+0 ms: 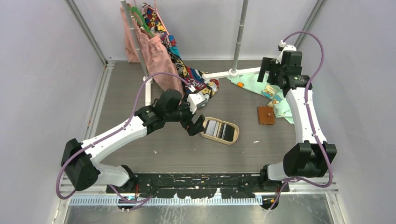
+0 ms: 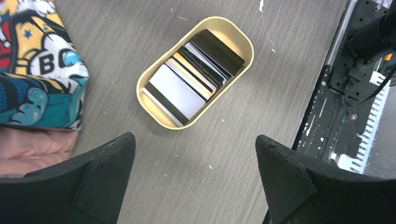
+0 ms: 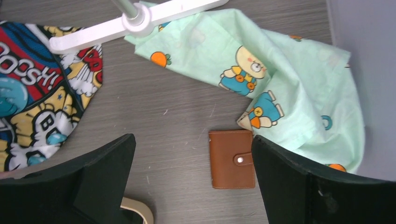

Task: Put the credit cards into the card holder
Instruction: Move the card holder to the center of the board.

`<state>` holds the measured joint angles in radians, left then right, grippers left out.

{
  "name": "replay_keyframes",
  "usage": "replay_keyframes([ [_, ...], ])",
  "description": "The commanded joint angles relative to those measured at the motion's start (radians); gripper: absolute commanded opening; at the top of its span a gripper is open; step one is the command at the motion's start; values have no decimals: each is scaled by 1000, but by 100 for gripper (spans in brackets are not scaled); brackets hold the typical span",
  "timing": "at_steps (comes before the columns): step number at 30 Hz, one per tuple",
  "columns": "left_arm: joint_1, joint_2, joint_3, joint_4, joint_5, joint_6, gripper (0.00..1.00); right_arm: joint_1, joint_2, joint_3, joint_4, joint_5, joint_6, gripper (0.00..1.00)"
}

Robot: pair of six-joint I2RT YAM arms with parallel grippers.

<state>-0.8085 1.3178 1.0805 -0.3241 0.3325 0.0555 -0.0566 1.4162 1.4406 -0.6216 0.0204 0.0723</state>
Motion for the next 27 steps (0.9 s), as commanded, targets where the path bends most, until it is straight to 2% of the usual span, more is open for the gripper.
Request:
replay_keyframes([
  [1,5,-30,-21,107,0,-92,100,-3,-66,-17,-9,-133,-15,99],
  [7,10,-56,-53,201,-57,-216,100,-8,-101,-55,-213,-552,-331,99],
  [9,23,-64,-67,238,-77,-305,100,-8,-109,-80,-245,-631,-370,99],
  [14,72,-77,-146,364,-43,-478,99,-8,-129,-146,-309,-662,-445,100],
  [22,80,-24,-120,214,-59,-589,89,-8,-85,-179,-460,-588,-464,100],
  [27,80,-22,-153,158,-103,-627,81,-8,-103,-261,-387,-556,-422,99],
])
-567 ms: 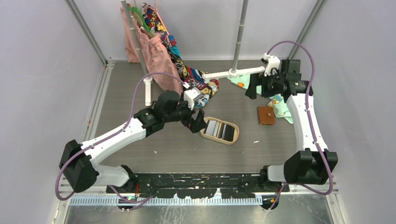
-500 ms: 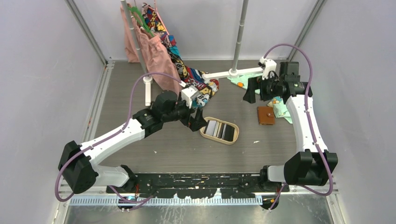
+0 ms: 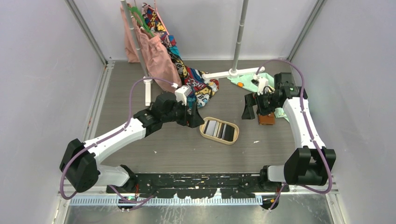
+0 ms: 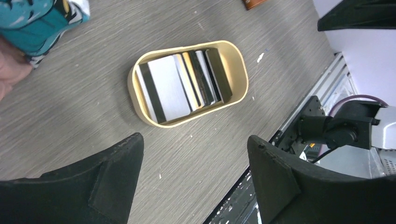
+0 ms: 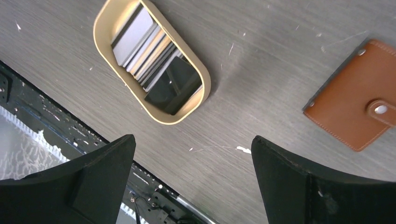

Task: Put the credit cards into the card holder
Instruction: Move the card holder to the center of the board.

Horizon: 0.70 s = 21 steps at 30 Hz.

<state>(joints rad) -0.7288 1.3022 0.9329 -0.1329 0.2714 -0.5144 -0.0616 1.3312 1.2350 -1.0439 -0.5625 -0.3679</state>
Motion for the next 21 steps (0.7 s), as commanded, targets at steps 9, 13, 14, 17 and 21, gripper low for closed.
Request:
replay_keyframes([
  [9,-21,-37,-168,106,-119,-108,68,-4,-143,-293,297,253,-85,100],
  [13,-29,-10,-210,161,-144,-81,68,-77,-162,-277,252,380,-229,99],
  [14,-29,0,-212,174,-136,-83,67,-96,-173,-271,238,382,-247,99],
  [17,-30,23,-202,223,-105,-113,68,-133,-191,-303,283,457,-324,100],
  [21,-34,72,-159,251,-49,-123,68,-147,-170,-361,380,558,-474,99],
])
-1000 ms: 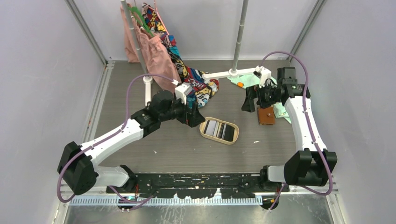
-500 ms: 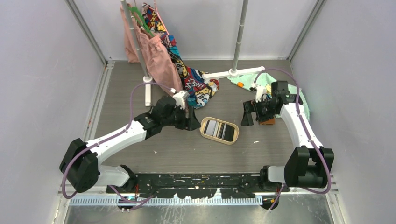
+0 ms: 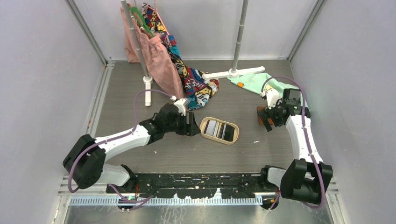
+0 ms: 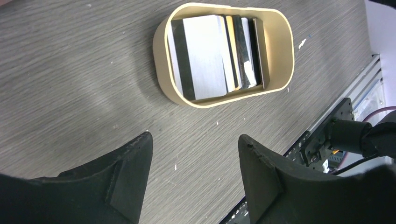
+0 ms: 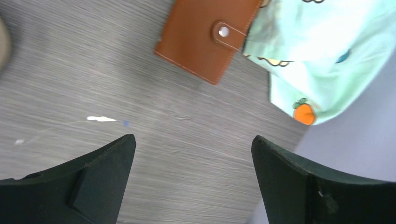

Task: Put the credit cards into the card holder
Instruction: Move the card holder to the center of the board.

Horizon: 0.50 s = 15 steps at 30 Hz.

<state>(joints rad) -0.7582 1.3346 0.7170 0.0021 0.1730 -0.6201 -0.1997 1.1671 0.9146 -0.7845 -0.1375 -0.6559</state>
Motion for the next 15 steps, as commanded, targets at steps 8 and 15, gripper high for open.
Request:
replay_keyframes([
  [8,-6,122,94,115,31,-18,66,-15,88,-7,288,272,-431,100],
  [15,-6,152,103,119,35,-12,65,-23,205,181,293,244,-318,99],
])
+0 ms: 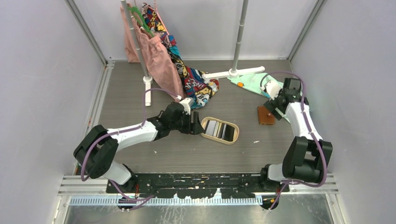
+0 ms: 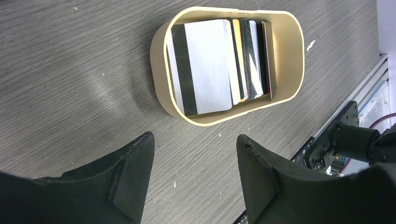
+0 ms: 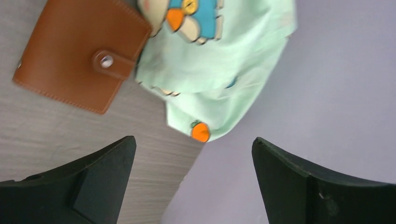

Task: Put the credit cards into the card holder
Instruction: Move the card holder to the center of the board.

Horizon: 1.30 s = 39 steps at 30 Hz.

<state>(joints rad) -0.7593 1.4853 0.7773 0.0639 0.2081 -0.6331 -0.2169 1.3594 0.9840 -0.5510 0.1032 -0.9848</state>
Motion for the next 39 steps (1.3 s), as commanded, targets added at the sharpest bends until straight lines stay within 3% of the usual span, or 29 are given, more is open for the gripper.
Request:
replay_keyframes([
  [1,-5,-2,45,52,-3,12,65,-12,11,114,50,-1,21,99],
  [5,-5,-8,41,56,0,27,65,-26,-17,-35,227,107,-119,99],
  [8,-5,-10,32,76,7,33,65,-37,2,91,44,83,10,99],
  [12,-5,-15,25,102,40,32,65,-41,-34,252,-224,-144,272,100],
  [17,-5,9,54,90,78,45,65,-29,-138,299,-347,-276,349,100],
  [20,-5,36,88,77,107,44,65,-28,-185,288,-329,-242,379,99],
  [26,-6,52,105,89,119,36,65,-3,-181,395,-298,-34,598,100],
  [35,-6,65,119,82,144,35,65,30,-211,372,-338,-44,594,99],
  [39,-6,39,107,76,148,49,65,29,-182,455,-560,-375,377,100],
])
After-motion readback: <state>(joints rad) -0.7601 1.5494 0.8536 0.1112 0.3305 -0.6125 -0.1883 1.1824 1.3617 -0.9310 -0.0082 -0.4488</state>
